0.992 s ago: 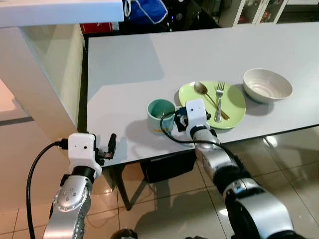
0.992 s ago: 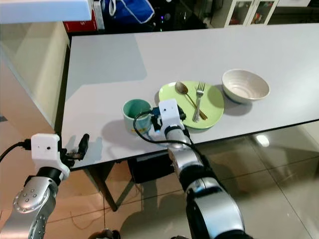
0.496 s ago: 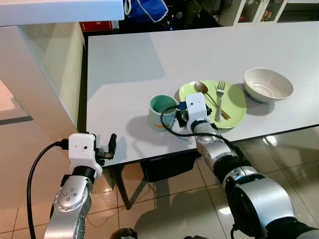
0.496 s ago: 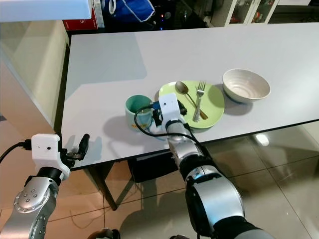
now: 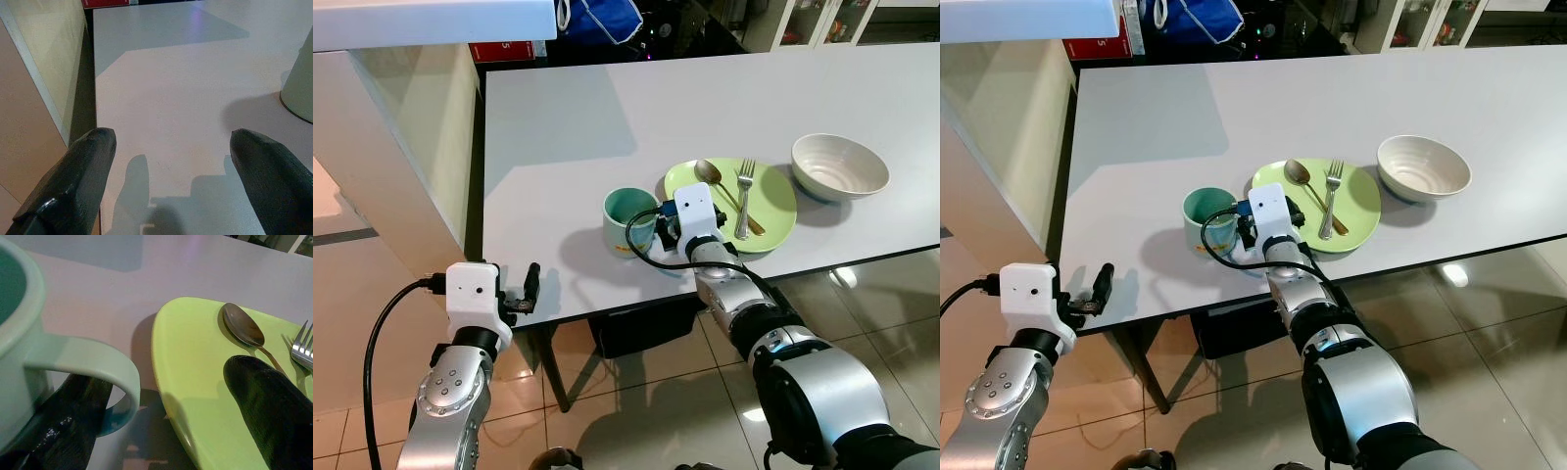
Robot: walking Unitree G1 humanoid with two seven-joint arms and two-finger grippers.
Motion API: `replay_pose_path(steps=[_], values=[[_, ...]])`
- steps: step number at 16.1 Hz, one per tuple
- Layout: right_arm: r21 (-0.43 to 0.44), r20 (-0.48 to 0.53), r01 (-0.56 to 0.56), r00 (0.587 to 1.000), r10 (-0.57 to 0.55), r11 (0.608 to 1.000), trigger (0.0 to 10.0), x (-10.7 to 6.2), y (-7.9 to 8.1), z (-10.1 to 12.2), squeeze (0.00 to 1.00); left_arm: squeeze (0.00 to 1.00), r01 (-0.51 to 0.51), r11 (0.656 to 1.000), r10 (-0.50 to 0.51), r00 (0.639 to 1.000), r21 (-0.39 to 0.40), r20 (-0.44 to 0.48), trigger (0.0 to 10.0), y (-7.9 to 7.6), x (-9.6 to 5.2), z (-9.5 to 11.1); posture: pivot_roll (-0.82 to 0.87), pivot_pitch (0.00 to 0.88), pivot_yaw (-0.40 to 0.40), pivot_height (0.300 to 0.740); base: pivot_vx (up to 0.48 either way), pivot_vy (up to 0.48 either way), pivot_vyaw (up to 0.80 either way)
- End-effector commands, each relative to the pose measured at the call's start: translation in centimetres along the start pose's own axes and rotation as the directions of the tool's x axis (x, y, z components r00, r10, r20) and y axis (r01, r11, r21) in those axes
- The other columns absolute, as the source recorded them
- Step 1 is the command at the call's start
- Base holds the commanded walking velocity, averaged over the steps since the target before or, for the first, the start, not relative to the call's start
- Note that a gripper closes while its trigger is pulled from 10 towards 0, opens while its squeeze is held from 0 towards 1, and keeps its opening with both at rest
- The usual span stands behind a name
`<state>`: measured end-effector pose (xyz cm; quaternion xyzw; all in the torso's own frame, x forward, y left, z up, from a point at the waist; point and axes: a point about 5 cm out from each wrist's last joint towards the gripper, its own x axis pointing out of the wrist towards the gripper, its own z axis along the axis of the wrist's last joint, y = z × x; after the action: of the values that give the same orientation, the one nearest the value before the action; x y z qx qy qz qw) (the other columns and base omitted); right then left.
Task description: Setting the table
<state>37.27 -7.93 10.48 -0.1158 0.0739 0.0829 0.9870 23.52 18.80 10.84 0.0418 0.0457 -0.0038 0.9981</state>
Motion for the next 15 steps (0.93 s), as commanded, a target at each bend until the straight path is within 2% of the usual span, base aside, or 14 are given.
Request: replay_pose_path(steps=[1,9,10,15], values=[[-0.013,0.013,-0.005,1.0,0.005,1.0,10.0,0.21,0.16,0.64,0.0,0.0,-0.005,1.0,0.005,1.0,0.003,-0.002,10.0,-0.12,-0.06,0.01,0.14,0.084,-0.026,0.74,0.0,0.0,0.0],[-0.027,0.038,-0.012,0.999,0.013,1.0,10.0,0.32,0.3,1.19,0.0,0.0,-0.003,1.0,0.003,1.0,-0.004,0.002,10.0,-0.38,0.04,0.05,0.14,0.084,-0.032,0.74,0.0,0.0,0.0],[-0.022,0.042,-0.012,0.999,0.013,1.0,0.0,0.33,0.27,1.25,0.0,0.0,-0.003,1.0,0.003,1.0,-0.005,0.002,10.0,-0.4,0.08,0.05,0.14,0.084,-0.033,0.74,0.0,0.0,0.0],[-0.02,0.04,-0.012,0.999,0.013,1.0,0.0,0.35,0.22,1.29,0.0,0.0,-0.001,1.0,0.001,1.0,-0.008,0.003,10.0,-0.53,0.11,0.05,0.14,0.084,-0.034,0.74,0.0,0.0,0.0]])
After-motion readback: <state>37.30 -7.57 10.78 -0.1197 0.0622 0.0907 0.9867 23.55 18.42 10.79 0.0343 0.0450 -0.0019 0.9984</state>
